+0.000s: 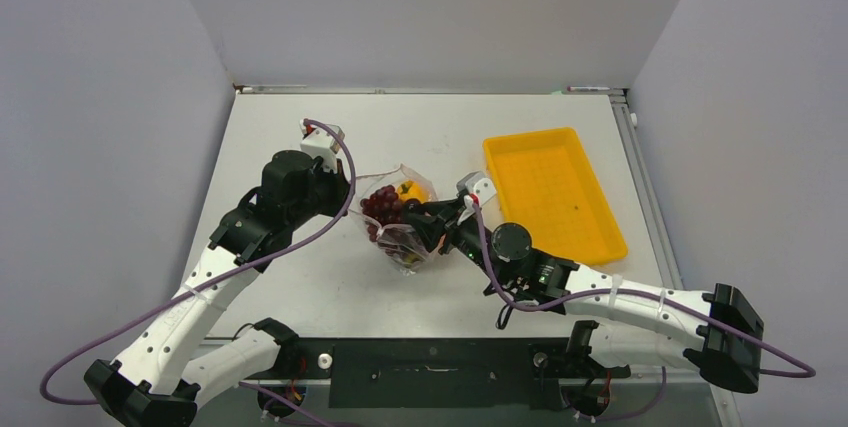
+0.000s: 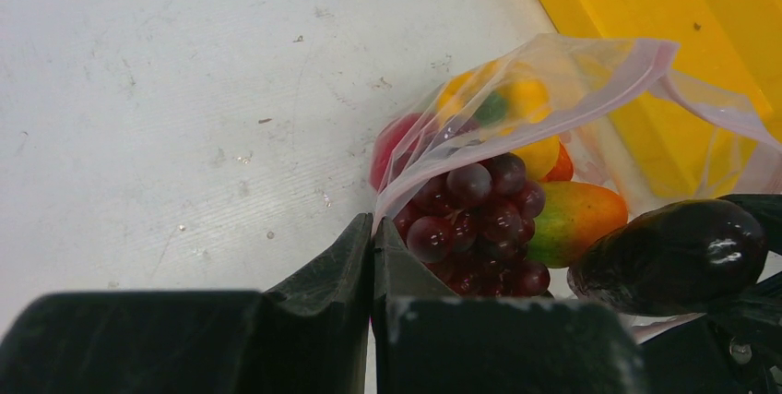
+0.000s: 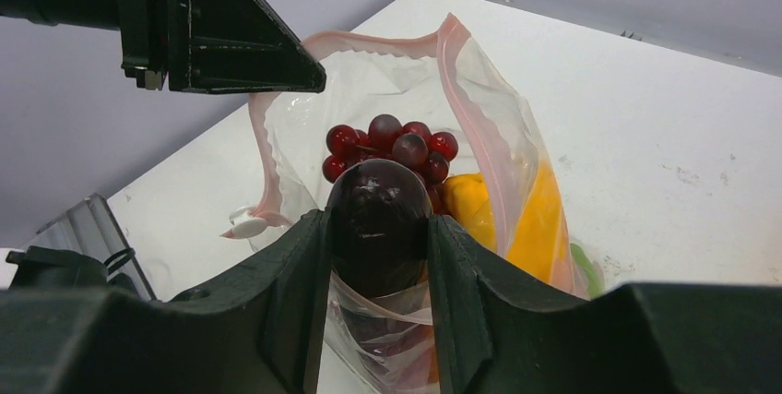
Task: Place the food in the zip-top bag and seal the zipper
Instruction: Adjust the fake vegetable in the zipper food storage bag.
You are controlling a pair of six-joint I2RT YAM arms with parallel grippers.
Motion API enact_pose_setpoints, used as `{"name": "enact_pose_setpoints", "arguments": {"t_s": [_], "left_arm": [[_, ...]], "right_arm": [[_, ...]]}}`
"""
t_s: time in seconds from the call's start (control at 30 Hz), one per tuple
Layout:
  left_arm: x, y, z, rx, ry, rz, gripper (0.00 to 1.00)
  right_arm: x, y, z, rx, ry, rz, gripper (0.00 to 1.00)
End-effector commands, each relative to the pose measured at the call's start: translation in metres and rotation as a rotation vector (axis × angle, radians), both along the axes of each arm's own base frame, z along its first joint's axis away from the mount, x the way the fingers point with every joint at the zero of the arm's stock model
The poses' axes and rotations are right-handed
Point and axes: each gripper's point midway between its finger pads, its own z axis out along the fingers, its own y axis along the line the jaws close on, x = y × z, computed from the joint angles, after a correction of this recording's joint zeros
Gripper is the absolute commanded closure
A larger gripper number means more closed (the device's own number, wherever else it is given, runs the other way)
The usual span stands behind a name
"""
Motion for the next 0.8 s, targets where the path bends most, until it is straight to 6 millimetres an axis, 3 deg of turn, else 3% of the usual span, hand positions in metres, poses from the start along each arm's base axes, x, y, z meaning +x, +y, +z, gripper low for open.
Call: {"name": "enact_pose_setpoints", "arguments": {"t_s": [0.0,0.3,0.77], "left_arm": [[0.007,0.0,0.015,-0.029,-0.062,0.017,1.0],[0.007,-0.001,0.016,-0.032,-0.065,0.014,1.0],[0.007,-0.001,0.015,-0.033,-0.061,0.009,1.0]], "right_arm": [[-0.006,-0.002,-0.007,-0.079,-0.017,0.034,0.95],[-0.018,-0.014,-0.005,-0.082,-0.033,0.067,0.95],[-0.029,-0.039,-0.032,-0.119,-0.029,0.063,0.95]]}}
